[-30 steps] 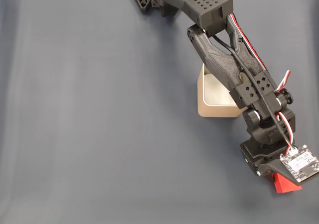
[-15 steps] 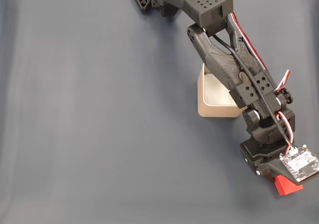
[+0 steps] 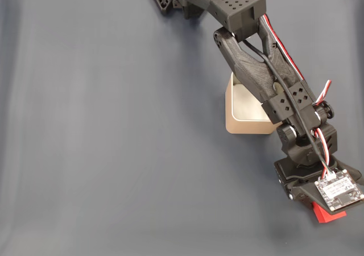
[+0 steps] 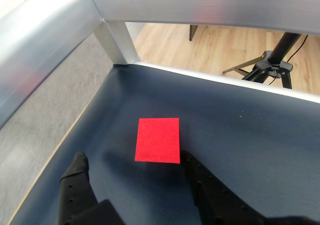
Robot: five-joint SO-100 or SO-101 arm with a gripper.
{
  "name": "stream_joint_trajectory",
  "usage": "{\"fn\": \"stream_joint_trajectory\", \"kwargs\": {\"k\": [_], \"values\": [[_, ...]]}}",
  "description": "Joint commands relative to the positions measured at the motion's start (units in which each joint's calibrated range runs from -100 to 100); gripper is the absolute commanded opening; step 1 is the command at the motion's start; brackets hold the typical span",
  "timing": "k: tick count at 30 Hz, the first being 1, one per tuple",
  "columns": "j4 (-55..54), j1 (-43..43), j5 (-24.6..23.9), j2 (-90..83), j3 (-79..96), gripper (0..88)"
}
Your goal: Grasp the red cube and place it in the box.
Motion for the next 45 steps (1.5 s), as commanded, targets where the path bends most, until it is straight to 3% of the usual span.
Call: {"fn": "stream_joint_trajectory", "kwargs": {"k": [1,11,20,30,45], "values": [[-1.10,0.24,0.34,-2.34,-0.59,45.0],[-2.25,0.16,2.78,-0.78,-0.69,44.0],[-2.33,-0.05,2.10,0.43,-2.14,42.3],[-2.74,0.31,-0.73,1.04,-4.42,23.6],[-2.57,0.52,-1.95,0.34,-5.34,16.2]]}}
